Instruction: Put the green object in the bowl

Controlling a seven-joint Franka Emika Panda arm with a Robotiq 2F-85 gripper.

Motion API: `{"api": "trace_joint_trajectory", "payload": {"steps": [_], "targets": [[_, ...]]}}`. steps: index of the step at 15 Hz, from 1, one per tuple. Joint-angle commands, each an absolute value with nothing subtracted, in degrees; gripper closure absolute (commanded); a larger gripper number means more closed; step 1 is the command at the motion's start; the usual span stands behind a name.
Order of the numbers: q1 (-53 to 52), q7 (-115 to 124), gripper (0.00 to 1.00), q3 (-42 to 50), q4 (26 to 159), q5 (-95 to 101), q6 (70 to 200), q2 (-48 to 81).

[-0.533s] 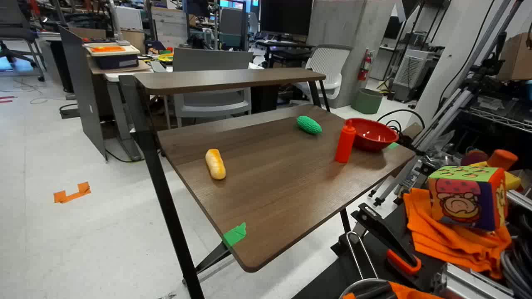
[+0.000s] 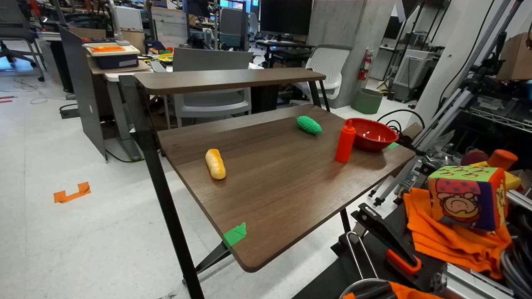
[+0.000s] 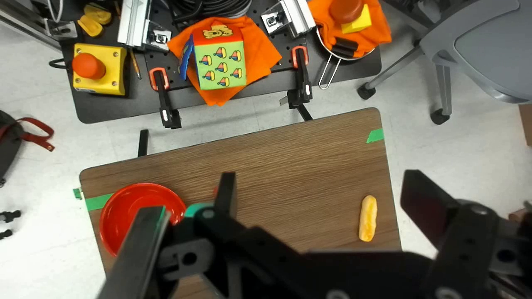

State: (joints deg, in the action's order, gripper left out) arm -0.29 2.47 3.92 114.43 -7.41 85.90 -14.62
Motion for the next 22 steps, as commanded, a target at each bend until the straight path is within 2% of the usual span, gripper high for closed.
{"api": "trace_joint_trajectory", "payload": {"steps": [1, 12, 16, 22], "targets": [[0.58, 2.30, 0.00, 3.17, 114.32, -7.55, 85.78, -14.56], [0.58, 2.30, 0.00, 3.17, 114.32, -7.55, 85.78, -14.56], [0.35, 4.37, 0.00, 2.32, 113.59, -7.24, 89.80, -11.24], [0.21, 3.90, 0.00, 1.68, 110.00, -7.24, 103.81, 0.79]]}}
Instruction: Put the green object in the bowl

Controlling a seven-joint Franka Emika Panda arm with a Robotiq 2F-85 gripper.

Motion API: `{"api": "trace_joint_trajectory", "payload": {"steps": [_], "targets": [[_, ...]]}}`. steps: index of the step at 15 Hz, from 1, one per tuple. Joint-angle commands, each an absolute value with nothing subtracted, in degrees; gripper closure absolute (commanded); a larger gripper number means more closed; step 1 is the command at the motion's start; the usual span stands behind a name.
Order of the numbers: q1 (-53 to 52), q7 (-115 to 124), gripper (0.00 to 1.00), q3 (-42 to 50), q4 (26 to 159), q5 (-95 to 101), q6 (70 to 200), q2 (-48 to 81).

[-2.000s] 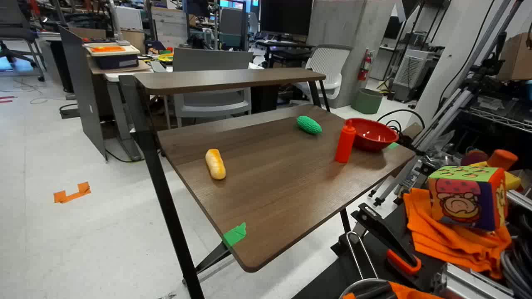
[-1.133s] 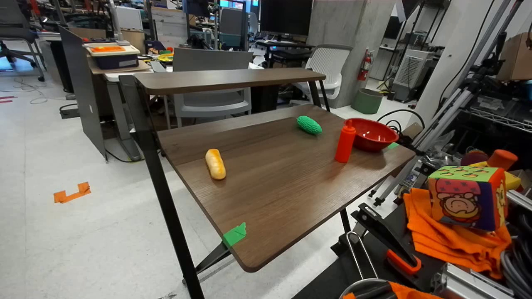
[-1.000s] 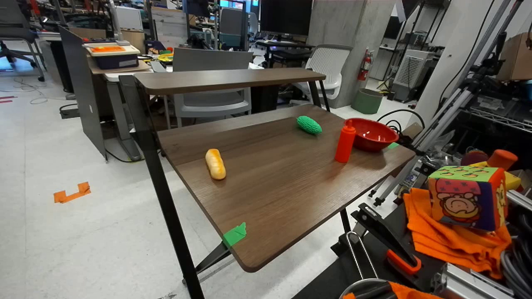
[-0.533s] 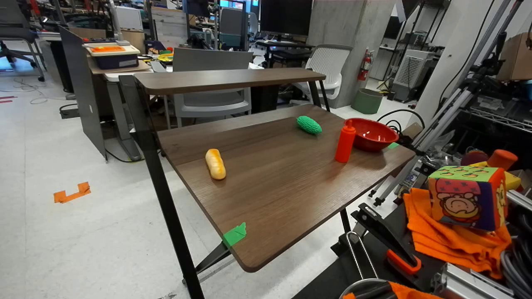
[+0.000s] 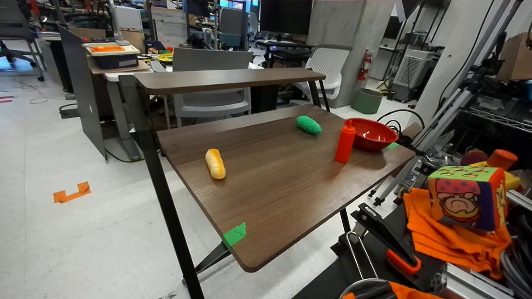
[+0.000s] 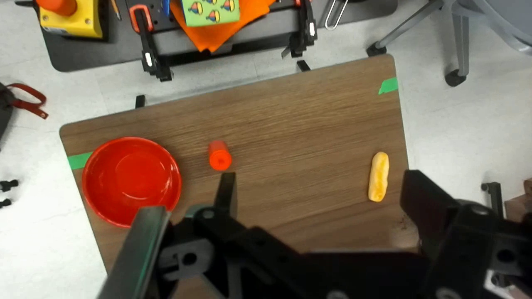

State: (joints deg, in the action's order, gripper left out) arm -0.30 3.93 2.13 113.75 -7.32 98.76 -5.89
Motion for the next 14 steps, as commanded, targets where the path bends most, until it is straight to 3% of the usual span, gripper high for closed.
{"api": "trace_joint_trajectory", "payload": {"steps": [1, 6, 14], "targets": [[0.26, 4.05, 0.00, 1.73, 109.15, -7.02, 106.01, 3.06], [0.60, 4.00, 0.00, 2.16, 102.05, -5.59, 114.26, 16.92], [0.96, 4.61, 0.00, 4.76, 83.12, 3.85, 115.08, 39.29]]}}
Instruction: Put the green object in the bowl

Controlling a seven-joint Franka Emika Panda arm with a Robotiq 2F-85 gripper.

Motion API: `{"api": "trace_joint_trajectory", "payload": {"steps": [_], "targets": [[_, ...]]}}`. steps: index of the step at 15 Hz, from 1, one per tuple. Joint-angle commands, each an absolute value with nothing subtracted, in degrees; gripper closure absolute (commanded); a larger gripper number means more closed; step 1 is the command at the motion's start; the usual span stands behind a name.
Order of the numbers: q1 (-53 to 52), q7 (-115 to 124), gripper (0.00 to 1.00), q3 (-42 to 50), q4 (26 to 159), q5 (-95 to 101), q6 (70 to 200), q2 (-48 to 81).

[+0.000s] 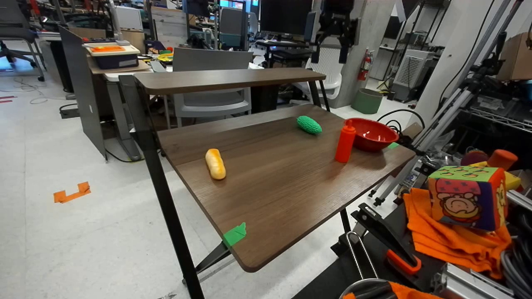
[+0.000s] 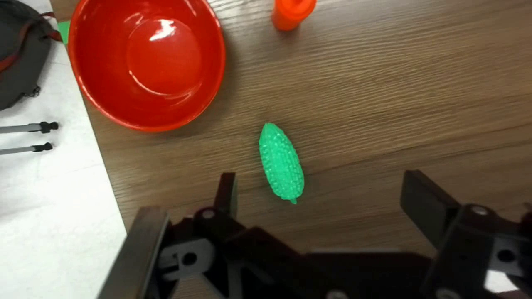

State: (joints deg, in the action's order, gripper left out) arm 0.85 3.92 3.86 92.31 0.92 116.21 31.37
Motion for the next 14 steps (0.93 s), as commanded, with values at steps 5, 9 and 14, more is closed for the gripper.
{"api": "trace_joint_trajectory", "payload": {"steps": [5, 9, 14], "targets": [[0.82, 5.14, 0.00, 5.69, 70.19, 5.55, 108.02, 51.53], [0.41, 5.97, 0.00, 6.13, 61.70, 6.31, 103.20, 59.22], [-0.13, 6.57, 0.00, 6.10, 52.66, 6.76, 96.82, 66.94]]}}
